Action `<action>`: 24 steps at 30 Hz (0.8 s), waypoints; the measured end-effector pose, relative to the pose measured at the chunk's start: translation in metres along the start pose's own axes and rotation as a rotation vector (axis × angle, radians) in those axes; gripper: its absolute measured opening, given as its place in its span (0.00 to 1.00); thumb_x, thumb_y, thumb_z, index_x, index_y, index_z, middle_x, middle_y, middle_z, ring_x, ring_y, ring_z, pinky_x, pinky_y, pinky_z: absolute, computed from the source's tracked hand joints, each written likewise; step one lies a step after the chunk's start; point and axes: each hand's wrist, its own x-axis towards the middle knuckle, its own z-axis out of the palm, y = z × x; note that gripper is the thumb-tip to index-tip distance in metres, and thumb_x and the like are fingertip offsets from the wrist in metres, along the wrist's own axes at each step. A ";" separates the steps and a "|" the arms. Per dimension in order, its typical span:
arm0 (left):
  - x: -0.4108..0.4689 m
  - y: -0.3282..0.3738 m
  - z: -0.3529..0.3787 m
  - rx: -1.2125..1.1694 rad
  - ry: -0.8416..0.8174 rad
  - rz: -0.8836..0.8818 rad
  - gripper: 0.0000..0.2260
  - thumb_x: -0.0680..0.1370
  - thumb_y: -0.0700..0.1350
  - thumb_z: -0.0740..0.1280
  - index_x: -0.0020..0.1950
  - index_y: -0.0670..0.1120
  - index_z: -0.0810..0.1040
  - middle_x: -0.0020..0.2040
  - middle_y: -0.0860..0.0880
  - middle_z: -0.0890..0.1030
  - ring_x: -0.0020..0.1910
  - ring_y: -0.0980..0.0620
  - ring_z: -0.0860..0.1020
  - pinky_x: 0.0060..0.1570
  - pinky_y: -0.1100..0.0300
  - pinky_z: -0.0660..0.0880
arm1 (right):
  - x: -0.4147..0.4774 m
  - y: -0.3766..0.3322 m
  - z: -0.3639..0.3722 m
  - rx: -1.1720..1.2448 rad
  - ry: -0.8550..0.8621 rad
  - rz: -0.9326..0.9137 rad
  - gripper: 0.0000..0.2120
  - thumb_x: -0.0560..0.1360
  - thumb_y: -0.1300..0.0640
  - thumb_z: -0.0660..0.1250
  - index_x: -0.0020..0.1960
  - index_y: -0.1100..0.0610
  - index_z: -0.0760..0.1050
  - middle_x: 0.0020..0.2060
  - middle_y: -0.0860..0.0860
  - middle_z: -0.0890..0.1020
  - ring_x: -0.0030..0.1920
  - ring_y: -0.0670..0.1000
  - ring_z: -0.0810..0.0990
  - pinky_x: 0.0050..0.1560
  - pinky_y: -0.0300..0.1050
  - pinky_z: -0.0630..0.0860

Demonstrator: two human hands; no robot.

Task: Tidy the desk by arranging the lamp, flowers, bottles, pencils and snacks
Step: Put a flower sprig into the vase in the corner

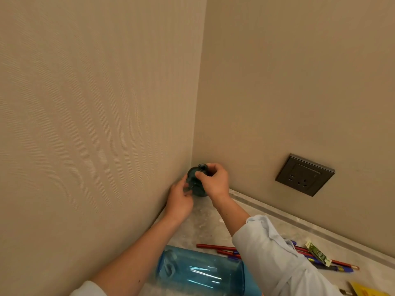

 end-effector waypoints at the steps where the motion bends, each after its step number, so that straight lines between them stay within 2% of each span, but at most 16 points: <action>1: -0.001 0.001 0.001 0.009 0.000 0.002 0.24 0.75 0.27 0.57 0.65 0.47 0.74 0.54 0.45 0.80 0.48 0.56 0.78 0.50 0.65 0.76 | 0.000 0.000 0.000 0.001 -0.004 0.002 0.11 0.69 0.63 0.74 0.47 0.55 0.76 0.43 0.49 0.81 0.48 0.52 0.80 0.55 0.49 0.78; 5: -0.005 0.005 0.002 0.016 -0.011 0.001 0.24 0.74 0.26 0.57 0.65 0.47 0.74 0.53 0.48 0.79 0.52 0.56 0.78 0.47 0.73 0.75 | 0.000 -0.001 -0.003 -0.010 -0.044 0.019 0.15 0.68 0.62 0.75 0.53 0.57 0.76 0.50 0.53 0.82 0.52 0.53 0.80 0.59 0.52 0.77; 8: -0.007 0.009 0.002 0.018 -0.019 0.004 0.20 0.75 0.29 0.59 0.61 0.48 0.75 0.53 0.48 0.80 0.53 0.53 0.79 0.51 0.67 0.75 | -0.003 -0.003 -0.008 -0.033 -0.108 0.062 0.27 0.67 0.63 0.75 0.64 0.57 0.72 0.60 0.56 0.78 0.58 0.55 0.78 0.61 0.53 0.76; 11: -0.012 0.014 0.001 0.021 -0.020 -0.045 0.16 0.77 0.34 0.62 0.58 0.52 0.73 0.54 0.50 0.80 0.50 0.57 0.78 0.45 0.69 0.73 | -0.009 -0.005 -0.020 -0.034 -0.158 0.112 0.33 0.68 0.64 0.74 0.71 0.56 0.66 0.67 0.57 0.72 0.64 0.56 0.74 0.62 0.49 0.74; 13: -0.016 0.018 0.001 -0.002 -0.022 -0.096 0.18 0.77 0.36 0.63 0.65 0.50 0.70 0.54 0.54 0.78 0.48 0.60 0.77 0.42 0.69 0.73 | -0.016 -0.008 -0.032 -0.024 -0.161 0.132 0.32 0.70 0.63 0.73 0.72 0.56 0.65 0.67 0.57 0.70 0.65 0.55 0.72 0.58 0.44 0.72; 16: -0.029 0.031 0.005 0.035 -0.018 -0.151 0.24 0.77 0.37 0.63 0.72 0.48 0.64 0.61 0.50 0.74 0.56 0.53 0.75 0.55 0.56 0.75 | -0.038 -0.013 -0.057 0.006 -0.151 0.141 0.28 0.74 0.62 0.70 0.71 0.56 0.67 0.65 0.56 0.73 0.62 0.54 0.74 0.56 0.44 0.72; 17: -0.035 0.037 0.008 0.032 -0.025 -0.145 0.24 0.77 0.37 0.63 0.72 0.47 0.65 0.62 0.49 0.74 0.57 0.52 0.75 0.58 0.53 0.75 | -0.047 -0.014 -0.066 0.016 -0.147 0.132 0.26 0.74 0.61 0.70 0.70 0.55 0.68 0.64 0.55 0.74 0.61 0.53 0.74 0.56 0.45 0.72; 20: -0.059 0.055 0.023 -0.008 -0.066 -0.087 0.21 0.76 0.36 0.63 0.69 0.47 0.69 0.59 0.49 0.76 0.53 0.53 0.77 0.57 0.50 0.77 | -0.080 -0.014 -0.101 0.029 -0.120 0.083 0.21 0.75 0.60 0.69 0.66 0.54 0.72 0.60 0.53 0.77 0.59 0.52 0.76 0.61 0.49 0.74; 24: -0.096 0.076 0.053 -0.073 -0.161 -0.022 0.20 0.76 0.36 0.65 0.67 0.48 0.69 0.53 0.53 0.77 0.53 0.53 0.77 0.54 0.54 0.78 | -0.122 -0.007 -0.153 0.011 -0.040 0.009 0.14 0.76 0.60 0.67 0.59 0.50 0.75 0.55 0.51 0.80 0.57 0.49 0.78 0.62 0.51 0.76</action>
